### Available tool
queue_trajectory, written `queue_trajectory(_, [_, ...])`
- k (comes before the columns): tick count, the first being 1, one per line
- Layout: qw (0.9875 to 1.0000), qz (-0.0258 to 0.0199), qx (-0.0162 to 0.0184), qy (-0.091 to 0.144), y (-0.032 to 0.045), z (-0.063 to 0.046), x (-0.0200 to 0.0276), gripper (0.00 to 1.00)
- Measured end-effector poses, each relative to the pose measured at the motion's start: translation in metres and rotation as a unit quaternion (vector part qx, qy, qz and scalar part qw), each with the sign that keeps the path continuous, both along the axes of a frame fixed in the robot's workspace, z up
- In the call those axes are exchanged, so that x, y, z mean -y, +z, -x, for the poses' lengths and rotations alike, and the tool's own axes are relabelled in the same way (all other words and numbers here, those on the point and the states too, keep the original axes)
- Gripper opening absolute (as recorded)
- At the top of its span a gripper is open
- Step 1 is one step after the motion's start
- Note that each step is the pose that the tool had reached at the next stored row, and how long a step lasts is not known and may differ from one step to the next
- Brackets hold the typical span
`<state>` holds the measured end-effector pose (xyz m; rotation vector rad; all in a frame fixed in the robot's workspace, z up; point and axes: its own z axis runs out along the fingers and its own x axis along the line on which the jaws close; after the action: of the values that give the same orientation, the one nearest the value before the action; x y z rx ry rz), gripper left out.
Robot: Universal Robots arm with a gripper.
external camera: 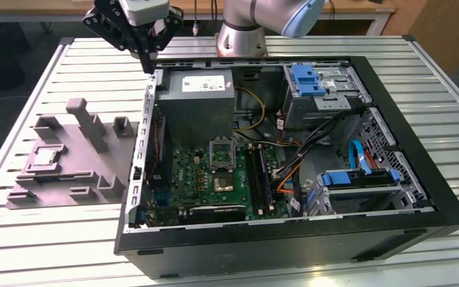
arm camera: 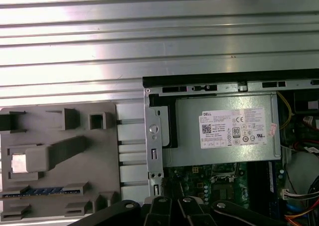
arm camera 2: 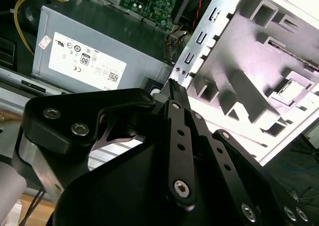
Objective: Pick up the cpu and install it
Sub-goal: 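Reach for the cpu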
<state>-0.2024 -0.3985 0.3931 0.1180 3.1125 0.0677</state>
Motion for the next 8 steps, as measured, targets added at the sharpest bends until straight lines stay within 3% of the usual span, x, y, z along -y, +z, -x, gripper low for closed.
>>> queue_trajectory(8, [1.0000, 0.0000, 0.0000, 0.000, 0.0000, 0.0029, 0.0000, 0.11])
